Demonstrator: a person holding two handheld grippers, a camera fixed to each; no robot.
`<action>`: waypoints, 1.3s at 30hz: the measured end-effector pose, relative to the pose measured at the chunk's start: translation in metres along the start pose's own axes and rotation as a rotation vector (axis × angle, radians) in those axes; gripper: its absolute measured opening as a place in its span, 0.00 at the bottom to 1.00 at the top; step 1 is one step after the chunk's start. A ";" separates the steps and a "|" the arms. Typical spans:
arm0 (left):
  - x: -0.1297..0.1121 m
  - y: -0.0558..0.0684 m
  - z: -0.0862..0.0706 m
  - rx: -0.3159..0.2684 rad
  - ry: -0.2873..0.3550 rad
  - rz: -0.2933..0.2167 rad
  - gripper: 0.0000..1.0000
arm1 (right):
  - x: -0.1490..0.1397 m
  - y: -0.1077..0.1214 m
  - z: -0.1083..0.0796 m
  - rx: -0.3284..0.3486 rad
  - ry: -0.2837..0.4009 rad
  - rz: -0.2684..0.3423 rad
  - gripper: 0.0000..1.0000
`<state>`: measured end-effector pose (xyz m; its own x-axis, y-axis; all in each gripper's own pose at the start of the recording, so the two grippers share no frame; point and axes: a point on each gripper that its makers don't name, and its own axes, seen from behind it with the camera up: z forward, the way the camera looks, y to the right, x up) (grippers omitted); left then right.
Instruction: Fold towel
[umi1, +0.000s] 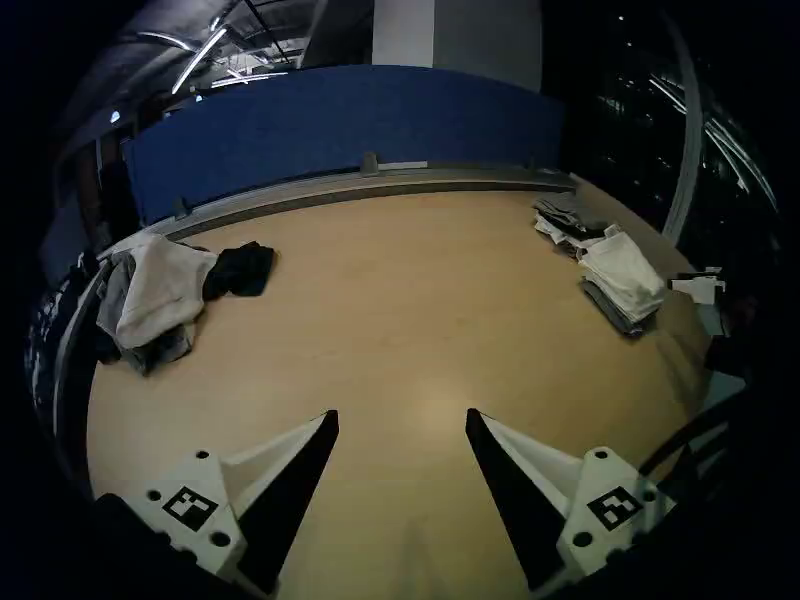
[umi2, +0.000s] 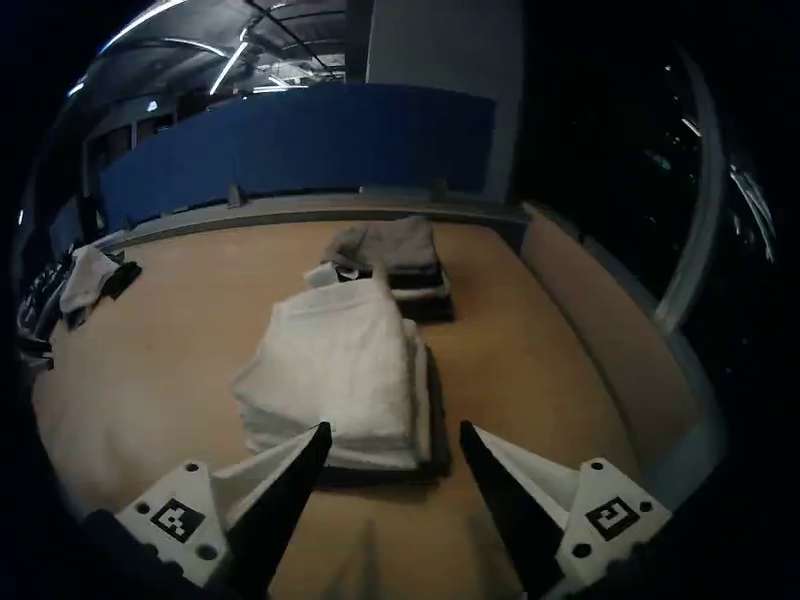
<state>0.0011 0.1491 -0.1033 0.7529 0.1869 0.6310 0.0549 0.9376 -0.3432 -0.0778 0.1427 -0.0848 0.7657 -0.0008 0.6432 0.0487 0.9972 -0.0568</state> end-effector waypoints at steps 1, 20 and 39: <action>0.000 0.000 0.000 0.000 0.001 0.000 0.95 | 0.002 -0.004 0.001 0.005 0.004 -0.002 1.00; -0.001 -0.009 0.001 0.004 0.000 -0.007 0.94 | 0.023 -0.055 0.029 0.052 0.032 -0.040 1.00; -0.006 -0.012 0.004 0.007 -0.011 -0.008 0.94 | -0.032 -0.063 0.047 0.045 -0.060 -0.105 1.00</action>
<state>-0.0068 0.1377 -0.1006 0.7453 0.1829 0.6412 0.0563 0.9409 -0.3339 -0.1355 0.0834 -0.0661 0.7179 -0.1019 0.6886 0.0963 0.9943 0.0466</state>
